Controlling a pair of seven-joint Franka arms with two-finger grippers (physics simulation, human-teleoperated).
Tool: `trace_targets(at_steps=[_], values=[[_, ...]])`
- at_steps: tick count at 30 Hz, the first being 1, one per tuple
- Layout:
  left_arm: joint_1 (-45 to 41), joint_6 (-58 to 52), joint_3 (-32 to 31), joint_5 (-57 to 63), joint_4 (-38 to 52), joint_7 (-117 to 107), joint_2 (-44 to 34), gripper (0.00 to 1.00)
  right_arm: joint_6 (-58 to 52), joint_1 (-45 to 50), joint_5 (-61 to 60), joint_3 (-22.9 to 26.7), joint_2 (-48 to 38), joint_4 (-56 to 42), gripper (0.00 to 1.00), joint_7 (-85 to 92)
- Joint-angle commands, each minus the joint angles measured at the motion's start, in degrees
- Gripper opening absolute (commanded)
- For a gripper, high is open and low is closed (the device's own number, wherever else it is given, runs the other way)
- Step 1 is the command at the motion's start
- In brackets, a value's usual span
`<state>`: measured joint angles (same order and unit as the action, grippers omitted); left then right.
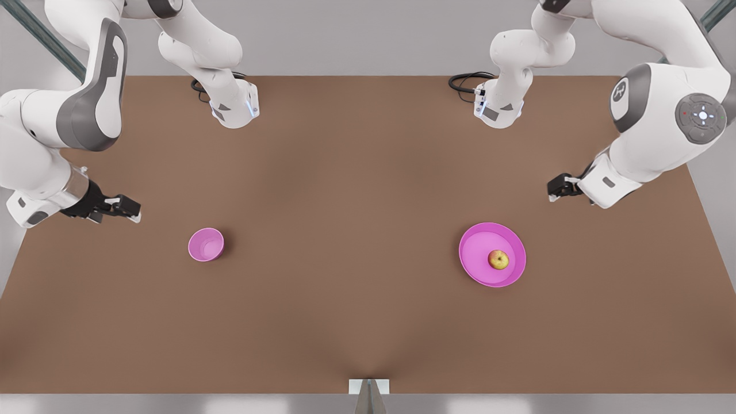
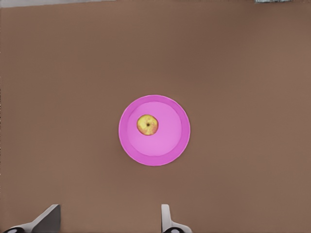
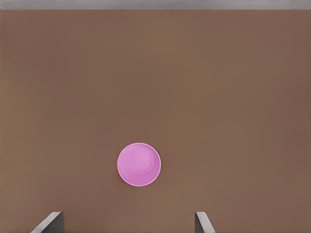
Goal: Use the left arm to pick up the apple from the plate, transfer it to the gripper of the right arm, and then use the right arm to place it into the bowl
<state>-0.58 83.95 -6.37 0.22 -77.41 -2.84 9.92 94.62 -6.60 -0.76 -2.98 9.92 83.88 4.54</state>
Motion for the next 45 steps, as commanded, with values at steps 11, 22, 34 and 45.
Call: trace_targets(at_steps=[11, 22, 34, 45], values=[[1.2, 50.2, 0.1, -2.1, -30.3, -15.2, 8.1, 1.0, 1.4, 0.0, 0.0, 0.0, 0.2, 0.0, 1.0, 2.5], [0.1, 65.5, 0.2, -2.0, -38.9, -20.6, 15.3, 1.0, 2.1, -0.2, 0.1, 0.3, 1.6, -0.4, 1.0, 2.0], [0.4, 75.0, 0.3, -1.8, -42.3, -20.5, 21.2, 1.0, 2.1, -0.2, -0.2, 0.3, 2.4, -1.2, 1.0, 2.3], [0.3, 76.8, 0.7, -1.6, -41.5, -20.3, 21.9, 0.78, 2.1, -0.7, -0.2, 0.3, 2.7, -1.2, 1.0, 2.6]])
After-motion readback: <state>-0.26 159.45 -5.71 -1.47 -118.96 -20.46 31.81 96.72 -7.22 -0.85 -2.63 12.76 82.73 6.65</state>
